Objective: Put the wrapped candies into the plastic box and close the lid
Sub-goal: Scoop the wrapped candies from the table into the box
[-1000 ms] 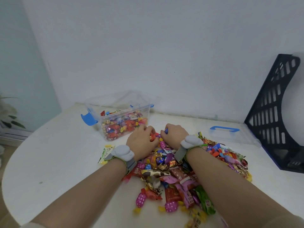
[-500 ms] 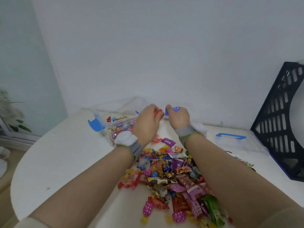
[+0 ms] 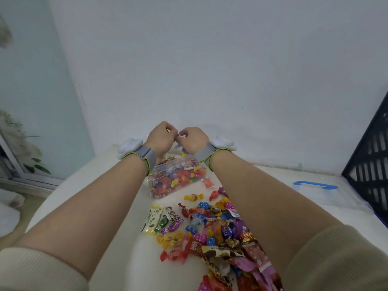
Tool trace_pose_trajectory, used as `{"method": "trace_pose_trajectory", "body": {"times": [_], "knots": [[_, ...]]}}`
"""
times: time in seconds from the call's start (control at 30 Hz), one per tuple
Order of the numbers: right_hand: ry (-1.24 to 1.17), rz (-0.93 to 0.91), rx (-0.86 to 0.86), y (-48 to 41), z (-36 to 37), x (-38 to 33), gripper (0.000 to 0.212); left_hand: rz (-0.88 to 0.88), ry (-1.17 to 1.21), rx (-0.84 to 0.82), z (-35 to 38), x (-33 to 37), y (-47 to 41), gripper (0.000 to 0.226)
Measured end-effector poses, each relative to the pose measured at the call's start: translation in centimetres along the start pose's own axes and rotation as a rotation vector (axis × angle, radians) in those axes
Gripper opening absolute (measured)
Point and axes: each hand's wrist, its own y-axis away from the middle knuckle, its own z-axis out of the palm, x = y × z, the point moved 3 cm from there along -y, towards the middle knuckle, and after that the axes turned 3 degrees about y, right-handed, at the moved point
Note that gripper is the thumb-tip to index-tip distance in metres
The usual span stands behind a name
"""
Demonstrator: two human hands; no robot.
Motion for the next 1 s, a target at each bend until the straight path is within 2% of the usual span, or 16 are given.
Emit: {"method": "trace_pose_trajectory", "body": {"times": [0.07,0.17,0.23,0.3,0.37,0.43,0.5,0.6,0.73,0.8,0.87,1.0], "knots": [[-0.057,-0.018,-0.013,0.3,0.0,1.1,0.043,-0.028,-0.023,-0.072,0.2,-0.6,-0.1,0.029],[-0.157,-0.028,0.191,1.1,-1.2,2.9,0.036,0.031,-0.061,-0.049,0.0,-0.5,0.5,0.025],[-0.251,0.007,0.327,1.8,-2.0,4.5,0.031,0.15,-0.103,0.019,-0.1,0.1,1.6,0.027],[-0.329,0.088,0.373,3.3,-2.5,6.8,0.03,0.327,-0.131,0.044,0.2,1.0,3.7,0.03],[-0.34,0.157,0.293,5.0,-2.4,9.0,0.026,0.519,-0.222,-0.018,1.0,1.8,6.1,0.028],[-0.198,0.156,0.105,6.8,-1.5,10.5,0.025,0.66,-0.345,-0.087,2.2,2.0,8.7,0.025],[-0.049,0.12,-0.055,8.4,-0.5,11.2,0.035,0.732,-0.437,-0.13,3.5,1.3,11.1,0.022],[-0.079,0.038,-0.173,10.9,0.9,11.3,0.047,0.658,-0.459,-0.236,6.0,-0.8,13.9,0.031],[0.24,-0.147,-0.228,12.0,2.8,11.3,0.058,0.46,-0.512,-0.292,8.0,-3.9,15.8,0.048],[0.312,-0.169,-0.181,12.2,3.2,11.3,0.051,0.352,-0.47,-0.332,8.1,-4.6,16.0,0.062],[0.358,-0.164,-0.144,12.4,3.4,11.6,0.041,0.304,-0.496,-0.348,8.2,-5.1,16.0,0.068],[0.395,-0.161,-0.133,12.9,2.9,12.4,0.017,0.344,-0.614,-0.282,8.7,-5.1,16.0,0.057]]}}
